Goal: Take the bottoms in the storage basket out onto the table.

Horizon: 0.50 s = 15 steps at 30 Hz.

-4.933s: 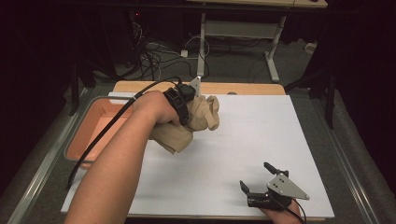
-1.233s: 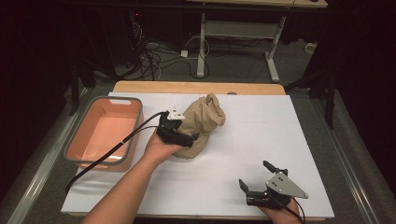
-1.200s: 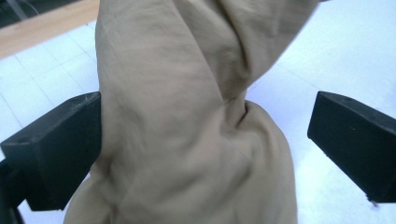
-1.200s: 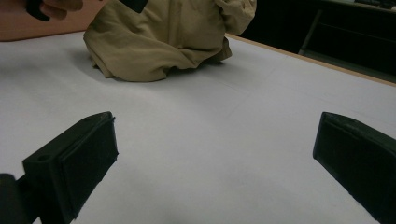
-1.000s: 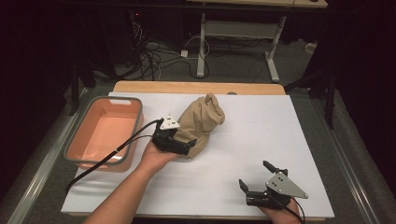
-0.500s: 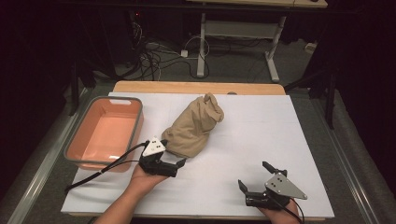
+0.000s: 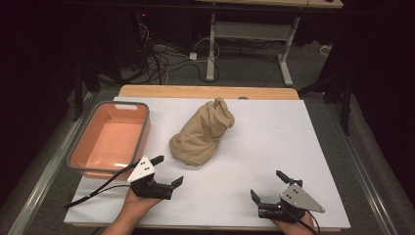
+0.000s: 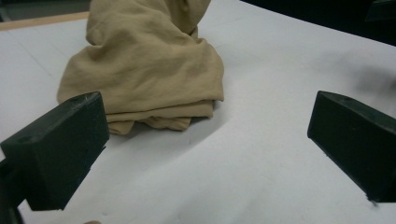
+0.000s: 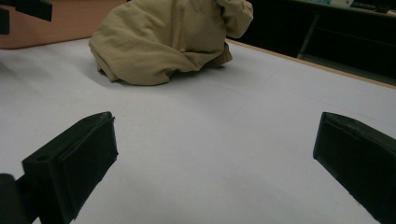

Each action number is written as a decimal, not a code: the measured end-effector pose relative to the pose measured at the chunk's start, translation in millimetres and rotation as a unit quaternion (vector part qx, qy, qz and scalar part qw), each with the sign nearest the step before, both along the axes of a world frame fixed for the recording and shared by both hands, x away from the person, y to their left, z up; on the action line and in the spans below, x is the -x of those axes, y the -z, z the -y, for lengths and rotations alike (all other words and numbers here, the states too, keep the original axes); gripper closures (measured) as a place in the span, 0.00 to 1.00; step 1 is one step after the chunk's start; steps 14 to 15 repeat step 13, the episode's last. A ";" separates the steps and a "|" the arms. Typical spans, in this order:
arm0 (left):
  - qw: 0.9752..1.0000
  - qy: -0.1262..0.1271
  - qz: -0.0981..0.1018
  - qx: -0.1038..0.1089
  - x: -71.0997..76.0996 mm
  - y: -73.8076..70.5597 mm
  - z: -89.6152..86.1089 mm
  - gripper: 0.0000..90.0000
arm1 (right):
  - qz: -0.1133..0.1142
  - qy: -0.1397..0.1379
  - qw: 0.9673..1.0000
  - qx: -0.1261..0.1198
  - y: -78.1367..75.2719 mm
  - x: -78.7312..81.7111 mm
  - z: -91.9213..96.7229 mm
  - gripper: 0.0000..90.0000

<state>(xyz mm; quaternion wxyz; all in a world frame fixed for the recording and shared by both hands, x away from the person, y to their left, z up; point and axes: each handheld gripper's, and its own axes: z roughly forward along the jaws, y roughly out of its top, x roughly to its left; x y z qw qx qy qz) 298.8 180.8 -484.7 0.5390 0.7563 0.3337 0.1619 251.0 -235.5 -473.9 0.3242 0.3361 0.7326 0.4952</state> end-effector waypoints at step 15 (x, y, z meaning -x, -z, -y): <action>1.000 0.006 0.000 0.001 1.4 7.7 -1.1 0.00 | 0.002 -0.001 1.000 -0.003 0.8 1.6 -2.6 0.00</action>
